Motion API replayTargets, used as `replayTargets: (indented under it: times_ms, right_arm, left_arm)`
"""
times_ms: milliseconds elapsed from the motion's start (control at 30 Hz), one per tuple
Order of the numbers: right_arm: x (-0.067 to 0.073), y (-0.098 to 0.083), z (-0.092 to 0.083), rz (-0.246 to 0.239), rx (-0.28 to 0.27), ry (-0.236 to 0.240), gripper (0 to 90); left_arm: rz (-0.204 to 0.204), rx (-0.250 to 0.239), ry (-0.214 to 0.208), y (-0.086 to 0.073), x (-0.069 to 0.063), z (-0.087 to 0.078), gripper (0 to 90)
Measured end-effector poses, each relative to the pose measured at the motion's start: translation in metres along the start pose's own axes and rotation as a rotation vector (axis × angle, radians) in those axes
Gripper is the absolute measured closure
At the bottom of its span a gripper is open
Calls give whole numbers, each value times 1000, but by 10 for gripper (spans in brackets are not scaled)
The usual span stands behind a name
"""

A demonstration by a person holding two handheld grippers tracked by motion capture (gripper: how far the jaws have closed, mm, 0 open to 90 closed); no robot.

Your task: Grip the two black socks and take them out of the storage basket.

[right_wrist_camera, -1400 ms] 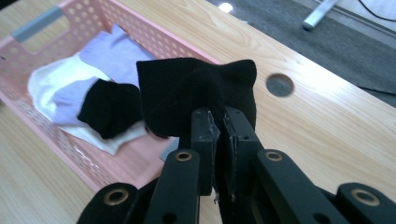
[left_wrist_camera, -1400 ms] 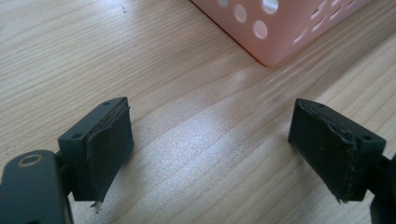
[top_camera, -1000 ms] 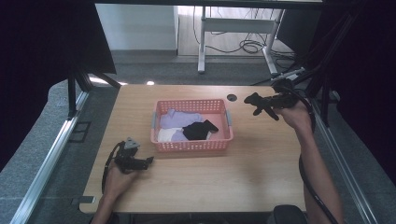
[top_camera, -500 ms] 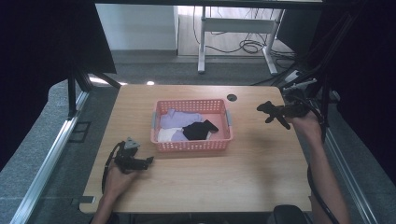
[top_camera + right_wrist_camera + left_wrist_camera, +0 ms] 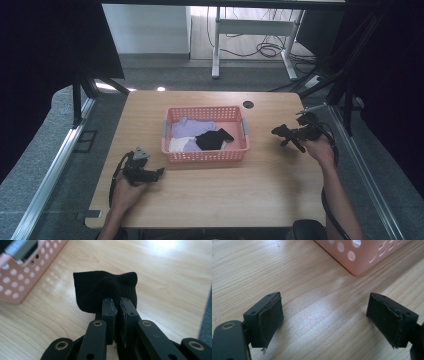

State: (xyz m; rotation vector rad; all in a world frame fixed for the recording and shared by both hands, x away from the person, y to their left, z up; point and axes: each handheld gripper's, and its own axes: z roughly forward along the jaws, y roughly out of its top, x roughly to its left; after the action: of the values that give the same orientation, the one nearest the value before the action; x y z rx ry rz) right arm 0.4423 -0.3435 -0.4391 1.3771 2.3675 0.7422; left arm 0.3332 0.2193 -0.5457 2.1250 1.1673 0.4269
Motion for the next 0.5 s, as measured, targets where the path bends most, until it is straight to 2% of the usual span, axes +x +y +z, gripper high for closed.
replayTargets:
  times_ms: [233,500]
  right_arm:
    - [5,-17,24,6,33,21,831]
    - [14,-37,55,4,118,53,768]
  left_arm:
    - [1,1,0,0,0,0,136]
    - [2,0,0,0,0,0,136]
